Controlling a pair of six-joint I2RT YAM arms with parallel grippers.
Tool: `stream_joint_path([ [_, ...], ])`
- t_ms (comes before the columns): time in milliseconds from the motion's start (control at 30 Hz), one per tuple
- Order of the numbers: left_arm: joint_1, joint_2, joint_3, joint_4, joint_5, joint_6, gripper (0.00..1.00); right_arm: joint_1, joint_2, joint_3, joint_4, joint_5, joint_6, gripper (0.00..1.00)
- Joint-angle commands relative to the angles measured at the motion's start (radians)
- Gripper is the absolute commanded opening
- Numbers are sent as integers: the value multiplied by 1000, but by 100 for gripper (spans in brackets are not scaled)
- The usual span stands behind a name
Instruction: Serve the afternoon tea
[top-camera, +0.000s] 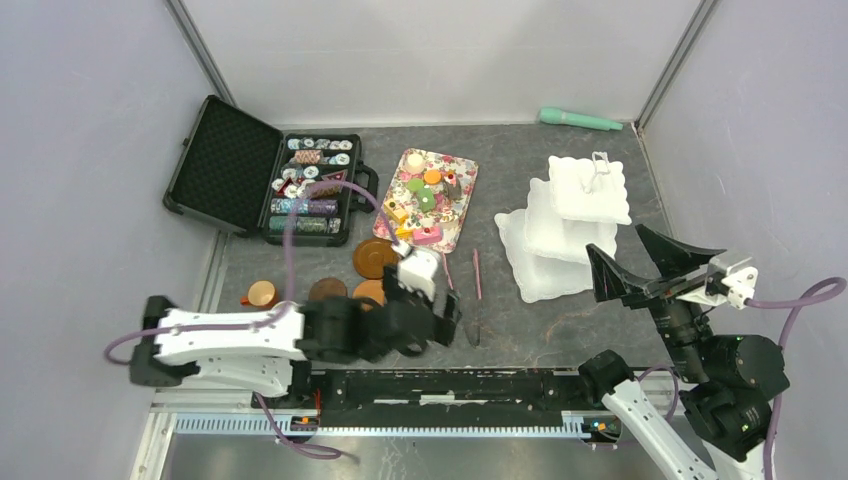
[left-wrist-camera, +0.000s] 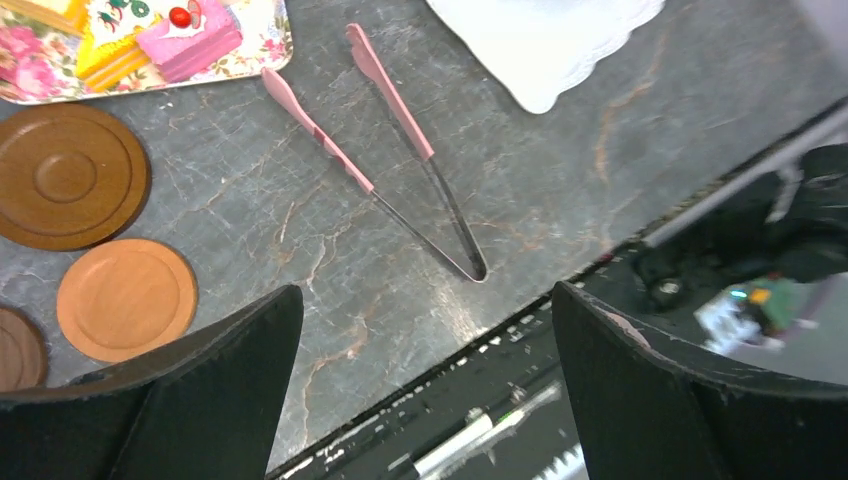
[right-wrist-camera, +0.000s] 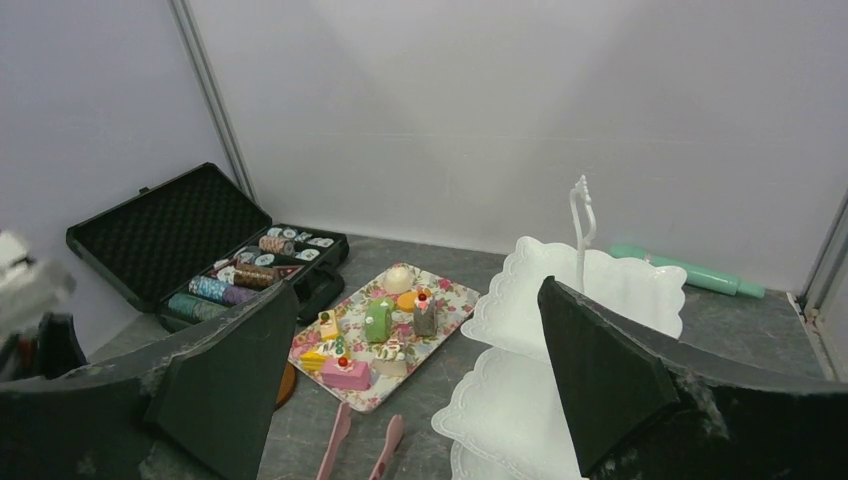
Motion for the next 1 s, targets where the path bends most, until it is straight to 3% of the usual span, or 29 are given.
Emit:
stream_joint_path([
  [0, -181, 212, 13, 14, -480, -200, 100, 4, -23, 11, -29, 44, 24, 98],
  [100, -184, 321, 18, 51, -475, -348, 100, 4, -22, 17, -53, 36, 33, 98],
  [300, -182, 484, 38, 138, -444, -452, 100, 4, -30, 8, -76, 9, 67, 98],
  [533, -163, 651, 94, 33, -417, -708, 100, 4, -43, 17, -101, -5, 85, 98],
  [767, -128, 788, 141, 38, -425, -751, 100, 4, -67, 5, -100, -11, 111, 98],
  [967, -96, 882, 164, 71, -431, -690, 100, 4, -81, 7, -114, -2, 113, 98],
])
